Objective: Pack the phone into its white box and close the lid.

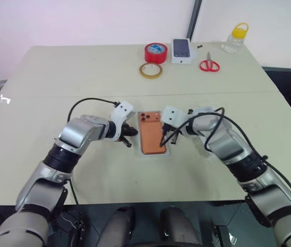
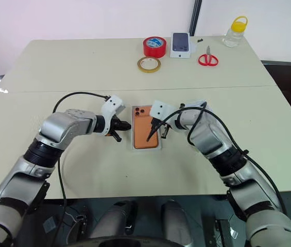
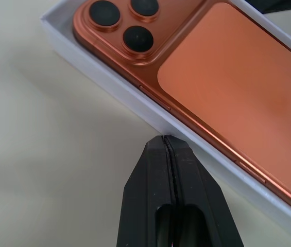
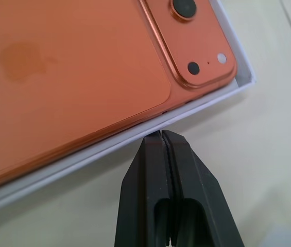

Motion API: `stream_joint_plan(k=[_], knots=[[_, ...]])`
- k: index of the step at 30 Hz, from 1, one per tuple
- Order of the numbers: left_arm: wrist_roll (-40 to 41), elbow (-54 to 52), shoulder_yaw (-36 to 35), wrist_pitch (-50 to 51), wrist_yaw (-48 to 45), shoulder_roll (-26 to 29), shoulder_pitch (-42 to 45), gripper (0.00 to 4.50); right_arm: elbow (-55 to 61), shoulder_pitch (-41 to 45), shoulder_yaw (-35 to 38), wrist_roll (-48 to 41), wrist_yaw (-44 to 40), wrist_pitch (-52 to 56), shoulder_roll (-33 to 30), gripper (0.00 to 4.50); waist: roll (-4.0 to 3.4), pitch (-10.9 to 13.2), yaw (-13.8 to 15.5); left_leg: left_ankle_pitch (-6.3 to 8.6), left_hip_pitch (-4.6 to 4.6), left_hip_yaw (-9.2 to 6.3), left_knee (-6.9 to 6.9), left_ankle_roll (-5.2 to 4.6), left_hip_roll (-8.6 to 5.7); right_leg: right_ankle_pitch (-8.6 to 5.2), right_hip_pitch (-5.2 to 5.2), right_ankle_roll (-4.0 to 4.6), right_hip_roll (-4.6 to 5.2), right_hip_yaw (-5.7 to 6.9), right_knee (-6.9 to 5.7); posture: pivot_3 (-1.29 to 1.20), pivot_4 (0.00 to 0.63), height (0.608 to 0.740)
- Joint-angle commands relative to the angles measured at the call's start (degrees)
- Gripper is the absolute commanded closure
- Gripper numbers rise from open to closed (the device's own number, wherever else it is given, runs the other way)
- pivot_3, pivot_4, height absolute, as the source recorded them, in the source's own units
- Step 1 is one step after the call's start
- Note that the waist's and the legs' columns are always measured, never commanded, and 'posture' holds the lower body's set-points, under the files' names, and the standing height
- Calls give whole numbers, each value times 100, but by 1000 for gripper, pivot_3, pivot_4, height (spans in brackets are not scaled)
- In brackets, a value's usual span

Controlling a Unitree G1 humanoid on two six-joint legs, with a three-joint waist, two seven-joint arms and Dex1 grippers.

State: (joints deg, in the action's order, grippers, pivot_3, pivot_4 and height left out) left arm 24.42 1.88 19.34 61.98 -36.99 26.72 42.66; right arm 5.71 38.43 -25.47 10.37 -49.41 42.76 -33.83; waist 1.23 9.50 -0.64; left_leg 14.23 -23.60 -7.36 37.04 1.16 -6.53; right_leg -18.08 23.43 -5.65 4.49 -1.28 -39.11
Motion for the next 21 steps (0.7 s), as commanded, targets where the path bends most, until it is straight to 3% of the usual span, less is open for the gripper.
stream_joint_plan(k=[1, 12, 21], knots=[[353, -628, 73, 155, -239, -472, 35, 4477, 853, -157, 67, -235, -262, 137, -71, 4500, 0, 0, -6, 0, 0, 0, 1, -1, 0, 0, 0, 0, 0, 0, 0, 0, 150, 740], [199, -679, 315, 416, -244, -1210, 79, 4477, 2435, -1240, 521, -390, -411, 1201, -961, 4500, -1, -1, 4, 1, 2, 0, 2, -1, 2, 0, -3, -1, 0, 1, -1, 0, 150, 740], [145, -664, 337, 410, -294, -1191, 78, 4477, 2453, -1341, 563, -338, -287, 1339, -1037, 4500, 0, -1, 4, 1, 2, 0, 4, -1, 1, 0, -6, -1, 1, 1, 1, 0, 150, 740]])
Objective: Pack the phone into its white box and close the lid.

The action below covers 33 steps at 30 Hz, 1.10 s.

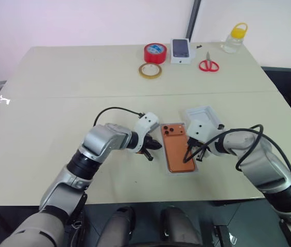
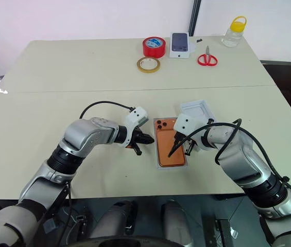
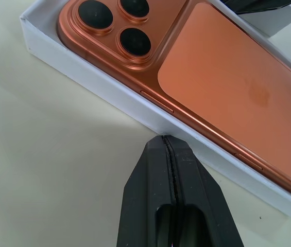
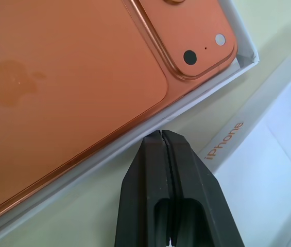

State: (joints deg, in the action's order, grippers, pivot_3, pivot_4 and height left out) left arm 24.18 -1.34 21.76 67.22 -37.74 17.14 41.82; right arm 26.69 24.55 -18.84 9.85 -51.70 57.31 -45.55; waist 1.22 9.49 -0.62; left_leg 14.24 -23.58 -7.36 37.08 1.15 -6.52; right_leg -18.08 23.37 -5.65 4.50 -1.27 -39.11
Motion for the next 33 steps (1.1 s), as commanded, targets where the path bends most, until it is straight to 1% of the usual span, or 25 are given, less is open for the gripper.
stream_joint_plan(k=[1, 7, 11, 14, 16, 17, 19, 20, 24, 27, 30, 33], knots=[[150, -328, 74, -117, -206, -210, 157, 4477, 335, 41, -88, -284, -54, -132, 119, 4500, 0, 0, 2, 0, 0, 0, 0, 0, 0, 0, 0, 0, 0, 0, 0, 0, 150, 740], [118, -244, -315, -130, -148, 52, 75, 4477, 218, 44, 175, -343, -72, -314, -87, 4500, 0, 0, -12, 0, 0, 0, 0, 0, 0, 0, 1, 0, 0, 0, 0, 0, 150, 740], [115, -519, -490, -227, -247, 447, -112, 4477, 203, -9, 536, -587, -237, -373, -376, 4500, 0, 0, -10, 0, 0, 0, 0, 0, 1, 0, 1, 0, -1, 0, 0, 0, 150, 740], [130, -591, -709, -404, -292, 613, -208, 4500, 227, 122, 981, -1049, -440, -86, -467, 3711, 0, 0, -4, 0, 0, 0, -1, 0, 1, 0, 0, 0, 0, 0, 0, 0, 150, 740], [101, -648, -824, -714, -389, 730, -292, 4500, 250, 250, 1259, -1344, -528, 148, -502, 2733, 0, 0, -6, 0, 1, 0, 0, 0, 1, 0, 0, 0, -1, 0, 0, 0, 150, 740], [67, -680, -874, -954, -463, 804, -353, 4500, 244, 337, 1394, -1484, -524, 344, -486, 2135, 0, 0, -10, 0, 1, 0, 0, 0, 1, 0, 0, 0, 0, 0, 0, 0, 150, 740], [-42, -763, -976, -1657, -683, 982, -555, 4500, 163, 529, 1637, -1751, -432, 879, -374, 1258, 0, 0, -11, 0, 1, 0, -1, 0, 2, 0, 0, 1, 0, 1, 0, 0, 150, 740], [-92, -808, -1039, -2059, -791, 1050, -685, 4500, 120, 576, 1658, -1825, -361, 1175, -377, 714, 0, 0, -10, 0, 1, 0, -2, 0, 3, 1, 0, 1, 0, 1, 0, 0, 150, 740], [-114, -1002, -1309, -3377, -1271, 1257, -1180, 4500, -231, 781, 1730, -2064, 21, 2129, -229, 714, 0, 0, 4, 0, 1, 1, -3, 0, 3, 1, -2, 2, 2, 0, 5, 0, 150, 740], [-266, -1062, -1232, -4220, -1856, 1603, -1611, 4500, -595, 917, 1735, -2140, 434, 2741, 60, 714, -3, -1, -8, 1, 1, 1, -3, -1, 2, 1, -2, 3, 4, 0, 5, 0, 150, 740], [-277, -1139, -1176, -4729, -2290, 1826, -1933, 4500, -735, 977, 1659, -2164, 791, 2977, 235, 714, -6, 0, -5, 1, 2, 3, -8, -1, 4, 1, 0, 3, 3, 0, 5, 0, 150, 740], [-179, -1237, -1196, -4772, -2462, 1905, -2079, 4500, -819, 1036, 1619, -2230, 1053, 3061, 331, 714, -7, 1, 8, 2, 0, 3, -4, -4, 2, 1, -1, 3, 5, -1, 5, 0, 150, 740]])
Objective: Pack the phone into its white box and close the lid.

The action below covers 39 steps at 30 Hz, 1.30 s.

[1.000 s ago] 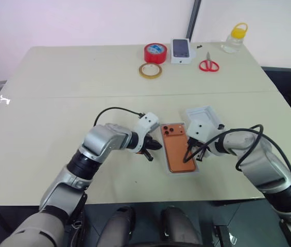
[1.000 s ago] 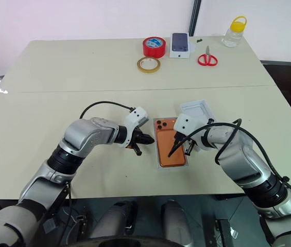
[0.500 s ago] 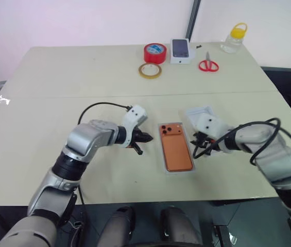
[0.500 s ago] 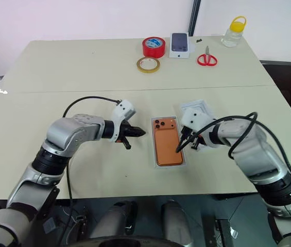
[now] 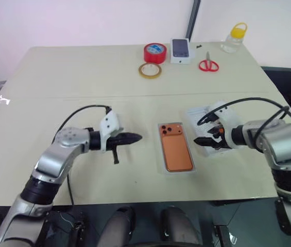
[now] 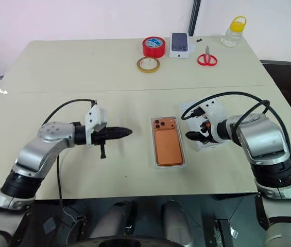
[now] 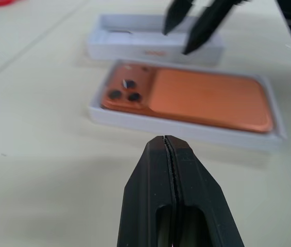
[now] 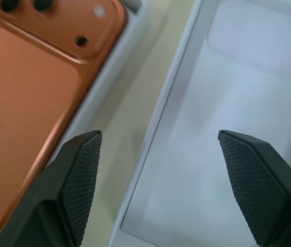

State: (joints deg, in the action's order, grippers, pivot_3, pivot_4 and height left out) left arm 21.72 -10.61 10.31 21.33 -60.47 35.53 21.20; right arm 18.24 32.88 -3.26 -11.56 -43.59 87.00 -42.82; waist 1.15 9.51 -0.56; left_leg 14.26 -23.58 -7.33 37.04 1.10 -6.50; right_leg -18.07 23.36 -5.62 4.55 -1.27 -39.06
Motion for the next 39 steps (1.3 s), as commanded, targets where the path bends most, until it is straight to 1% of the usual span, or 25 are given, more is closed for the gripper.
stream_joint_plan(k=[1, 4, 7, 9, 13, 18, 19, 21, 22, 24, 26, 28, 30, 31, 32, 33, 34, 37, 39], knots=[[45, -335, -44, -204, -205, 86, -74, 4500, -7, 244, -1, -97, 332, 95, 110, 714, 0, 0, 1, 1, 0, 0, 0, -3, -1, 0, -1, 0, 1, 0, 1, 0, 150, 740], [-124, -363, 0, -326, -173, 110, -174, 4500, -117, 402, -133, -116, 603, 179, 281, 714, 0, 0, -15, 2, 0, 0, -2, -3, 0, 0, 1, 0, 0, 0, 0, 0, 150, 740], [-205, -365, -13, -358, -64, 63, -196, 4500, -235, 512, -87, -134, 853, 347, 466, 1476, -1, 0, -34, 2, 1, 1, -2, -3, 1, 0, 2, 0, -2, 0, -3, 0, 150, 740], [-236, -352, -35, -339, 16, 21, -205, 4500, -220, 540, -90, -172, 975, 437, 539, 2402, -1, 0, -24, 2, 1, 1, -2, -3, 1, 0, 2, 0, -2, 0, -3, 0, 150, 740], [-307, -315, -81, -337, 199, -51, -249, 4500, -166, 578, 26, -306, 1158, 547, 671, 4431, 0, 0, -16, 2, 1, 1, -2, -3, 1, 0, 1, 0, -2, 0, -3, 0, 150, 740], [-203, -358, -262, -234, 451, -117, -378, 4500, -292, 778, 455, -591, 1396, 550, 735, 4431, -2, 1, -40, 2, 1, 1, -3, -3, 2, 0, 4, 0, -4, 0, -5, 0, 150, 740], [-158, -342, -355, -188, 547, -146, -388, 4500, -276, 896, 656, -619, 1415, 550, 786, 4431, -2, 1, -39, 2, 1, 1, -3, -3, 2, 0, 4, 0, -4, -1, -5, 0, 150, 740], [-35, -246, -609, -64, 770, -219, -363, 4500, -376, 1205, 1313, -1007, 1286, 550, 1014, 4431, -3, 1, -39, 2, 1, 1, -2, -3, 1, 0, 4, 0, -4, -1, -5, 0, 150, 740], [20, -169, -763, -8, 891, -260, -337, 4500, -460, 1371, 1765, -1420, 1236, 550, 1241, 4431, -3, 1, -41, 2, 1, 2, -2, -4, 1, 0, 4, 0, -4, -2, -5, 0, 150, 740], [77, -3, -1001, 60, 1093, -312, -265, 4500, -637, 1526, 2351, -2409, 1329, 550, 1562, 4431, -3, 1, -45, 2, 2, 2, -4, -4, 3, 0, 5, 0, -7, -2, -7, 0, 150, 740], [81, 184, -1185, 76, 1266, -349, -167, 4500, -704, 1543, 2661, -3481, 1694, 550, 1814, 4431, -3, 1, -34, 2, 3, 1, -5, -4, 7, 0, 2, 0, -10, 1, -7, 0, 150, 740], [71, 373, -1329, 82, 1423, -375, -50, 4500, -795, 1422, 2815, -4809, 2469, 550, 2168, 4431, -3, 1, -36, 2, 4, 0, -4, -4, 6, 0, 0, 0, -7, 1, -6, 0, 150, 740], [80, 485, -1422, 81, 1521, -398, 45, 4500, -974, 1193, 2948, -6184, 3617, 550, 2715, 4431, -3, 1, -43, 1, 4, 1, -3, -4, 5, 0, 0, 0, -7, 1, -6, 0, 150, 740], [83, 510, -1439, 77, 1545, -402, 77, 4500, -976, 782, 2410, -7755, 4803, -212, 2627, 4431, -3, 1, -44, 1, 4, 1, -3, -3, 7, 0, 0, 0, -7, 1, -7, 0, 150, 740], [78, 525, -1444, 73, 1557, -403, 101, 4500, -894, 413, 1931, -8981, 5788, -901, 2583, 4431, -4, 0, -38, 1, 3, 1, -3, -3, 5, 0, 2, 0, -6, 0, -8, 0, 150, 740], [72, 522, -1439, 79, 1565, -406, 121, 4500, -702, 33, 1554, -9742, 6556, -1502, 2737, 4431, -3, 1, -45, 0, 3, 1, -3, -3, 5, 0, 1, 0, -3, 1, -8, 0, 150, 740], [68, 512, -1431, 88, 1575, -410, 134, 4500, -471, -280, 1287, -10108, 7082, -1952, 2949, 4431, -3, 1, -56, 1, 1, 5, -1, -5, 4, 0, 0, 0, 0, 1, -5, 0, 150, 740], [83, 411, -1380, 140, 1599, -444, 142, 4500, 317, -1013, 848, -10144, 8200, -2891, 3808, 4431, -5, 1, -125, 0, 0, 9, 3, -7, 4, 0, 3, -1, -1, -3, -11, 0, 150, 740], [116, 321, -1317, 195, 1564, -477, 129, 4500, 673, -1319, 663, -10144, 8910, -3393, 4223, 4431, -6, 0, -194, 0, 4, 8, 3, -7, 5, 0, 5, -1, -5, -6, -21, 0, 150, 740]])
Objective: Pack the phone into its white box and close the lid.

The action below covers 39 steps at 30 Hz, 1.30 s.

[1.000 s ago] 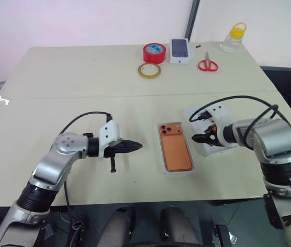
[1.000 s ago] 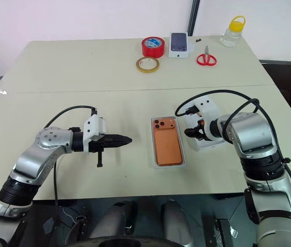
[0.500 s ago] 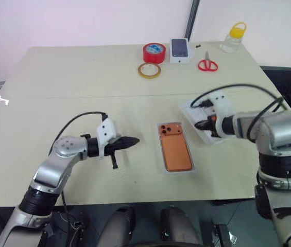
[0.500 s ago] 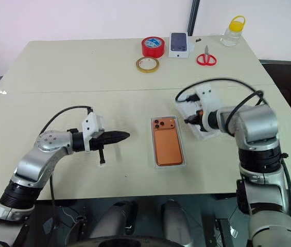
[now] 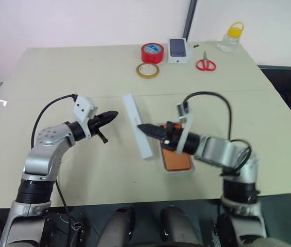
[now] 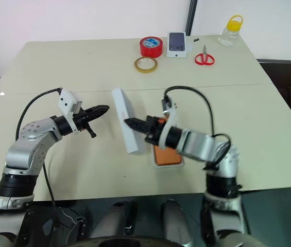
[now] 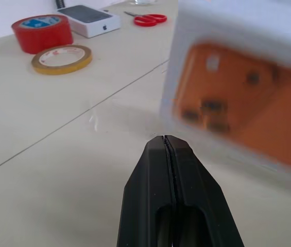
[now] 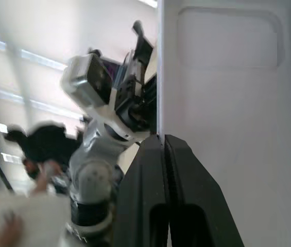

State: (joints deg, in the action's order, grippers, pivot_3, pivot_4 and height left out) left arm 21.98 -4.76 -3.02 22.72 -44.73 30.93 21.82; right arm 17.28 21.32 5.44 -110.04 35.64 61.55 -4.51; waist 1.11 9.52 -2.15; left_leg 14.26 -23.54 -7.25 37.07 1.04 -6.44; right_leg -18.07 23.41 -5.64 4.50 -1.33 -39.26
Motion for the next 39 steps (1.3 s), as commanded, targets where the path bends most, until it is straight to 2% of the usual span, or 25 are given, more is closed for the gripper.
stream_joint_plan(k=[1, 3, 6, 8, 9, 14, 16, 18, 20, 22, 24, 27, 31, 34, 37, 39], knots=[[106, -317, 58, 84, -45, -32, 55, 4500, 876, -297, -264, -296, 1336, -1042, 541, 4431, -3, -2, -47, 0, 2, -1, -1, 0, 0, 0, 1, 0, -2, -1, -3, 0, 150, 740], [108, -433, 190, 141, -107, -80, 36, 4500, 960, -534, -313, -296, 1800, -1253, 649, 4431, -3, -3, -39, 0, 7, -2, -2, 0, 1, 0, 0, 0, -5, -2, -5, 0, 150, 740], [-8, -517, 499, 142, -217, -136, 49, 4500, 821, -760, -236, -296, 2257, -1272, 397, 4431, -5, -3, -33, 0, 7, -2, -3, 0, 0, 0, -2, 0, -5, -2, -1, 0, 150, 740], [-118, -515, 696, 64, -296, -151, 71, 4500, 654, -799, -174, -296, 2202, -1084, 27, 3891, -11, -8, -30, 0, 8, -1, -3, 0, 0, 0, -5, 0, -5, -2, 0, 0, 150, 740], [-191, -476, 804, 28, -321, -160, 101, 4500, 612, -778, -135, -296, 2050, -1002, -122, 3530, -14, -11, -27, 0, 14, -2, -3, 0, 0, 0, -11, 0, -5, -2, 1, 0, 150, 740], [-288, -338, 1149, -31, -531, -272, 249, 4500, 182, 194, 353, -296, 1236, -756, -845, 960, -22, -6, -45, 21, 18, 0, -4, -36, 1, 0, -17, 0, -9, -2, 4, 0, 150, 740], [-317, -307, 1293, -44, -602, -363, 321, 4500, -107, 660, 425, -296, 677, -325, -1638, 19, -28, -4, -38, 21, 17, 2, -8, -37, 3, 0, -13, 0, -9, -3, 3, 0, 150, 740], [-328, -263, 1399, -41, -655, -453, 395, 4500, -339, 992, 285, -296, 208, 102, -2555, 19, -33, -1, -8, 22, 13, 2, -5, -39, 2, -1, -13, 0, -9, -1, 7, 0, 150, 740], [-359, -216, 1518, 2, -700, -542, 476, 4500, -433, 1276, 110, 253, -464, 518, -3322, 19, -34, -1, 14, 27, 11, 0, -1, -47, 4, -1, -21, 0, -8, 6, 18, 0, 150, 740], [-464, -139, 1680, 3, -733, -621, 557, 4500, -476, 1477, -43, 981, -1189, 730, -3831, 19, -30, -3, 17, 29, 9, 1, -3, -50, 4, -1, -22, -1, -6, 6, 23, 0, 150, 740], [-666, -7, 1917, 62, -680, -744, 706, 4500, -318, 1693, -391, 2101, -2185, 760, -4329, 19, -30, -2, 11, 30, 9, 4, 0, -53, 3, -1, -23, -1, -5, 5, 22, 0, 150, 740], [-714, -4, 2029, 175, -697, -836, 799, 4500, -85, 1810, -846, 3333, -3354, 594, -4784, 842, -31, -2, -7, 30, 9, 7, 3, -53, 4, -1, -22, -2, -6, 4, 19, 0, 150, 740], [-738, -77, 1978, 226, -636, -850, 786, 4500, 155, 1793, -1240, 4515, -4524, 260, -5110, 2916, -31, -2, -19, 31, 8, 6, 1, -53, 6, -1, -18, -2, -6, 4, 19, 0, 150, 740], [-684, -85, 1694, 254, -518, -756, 751, 4500, 513, 1711, -1864, 5882, -5289, -276, -5623, 4420, -31, -2, 23, 31, 7, 5, 4, -53, 4, -1, -18, -2, -4, 4, 19, 0, 150, 740], [-626, -107, 1360, 369, -405, -571, 750, 4500, 631, 1560, -2298, 6926, -5857, -808, -5902, 4420, -29, -1, 42, 31, 6, 5, 4, -52, 3, -1, -14, -2, -4, 4, 21, 0, 150, 740], [-625, -96, 1209, 427, -363, -447, 763, 4500, 629, 1470, -2356, 7277, -6130, -959, -5890, 4420, -29, -1, 44, 31, 6, 5, 3, -52, 3, -1, -13, -2, -4, 3, 21, 0, 150, 740]])
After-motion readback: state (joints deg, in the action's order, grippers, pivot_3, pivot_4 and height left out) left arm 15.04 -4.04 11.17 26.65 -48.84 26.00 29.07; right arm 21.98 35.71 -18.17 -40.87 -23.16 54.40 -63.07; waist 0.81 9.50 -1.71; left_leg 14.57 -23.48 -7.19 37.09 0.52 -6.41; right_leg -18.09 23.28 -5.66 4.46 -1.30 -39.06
